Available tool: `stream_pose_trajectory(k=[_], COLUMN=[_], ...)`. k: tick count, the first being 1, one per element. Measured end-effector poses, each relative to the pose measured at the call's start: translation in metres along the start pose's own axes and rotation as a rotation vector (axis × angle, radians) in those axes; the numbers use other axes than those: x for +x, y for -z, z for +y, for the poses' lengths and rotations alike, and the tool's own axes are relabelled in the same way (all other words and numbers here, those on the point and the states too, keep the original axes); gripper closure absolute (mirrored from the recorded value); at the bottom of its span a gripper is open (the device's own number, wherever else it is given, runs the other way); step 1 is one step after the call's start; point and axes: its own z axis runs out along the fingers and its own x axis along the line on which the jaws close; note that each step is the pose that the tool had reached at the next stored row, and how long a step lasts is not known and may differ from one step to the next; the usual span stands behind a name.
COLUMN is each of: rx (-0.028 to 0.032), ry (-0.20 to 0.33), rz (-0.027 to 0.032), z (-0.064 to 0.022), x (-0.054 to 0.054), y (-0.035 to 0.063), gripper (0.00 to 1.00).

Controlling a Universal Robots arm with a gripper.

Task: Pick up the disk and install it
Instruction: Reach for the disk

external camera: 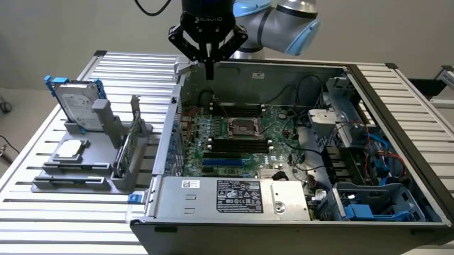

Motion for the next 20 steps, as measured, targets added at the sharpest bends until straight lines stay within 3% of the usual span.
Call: stream_pose_trajectory(k=[20], rx=[-0.0002], ry=[0.01], rz=[0.0005], z=[0.0], x=[0.0], y=[0.0], gripper=[0.89])
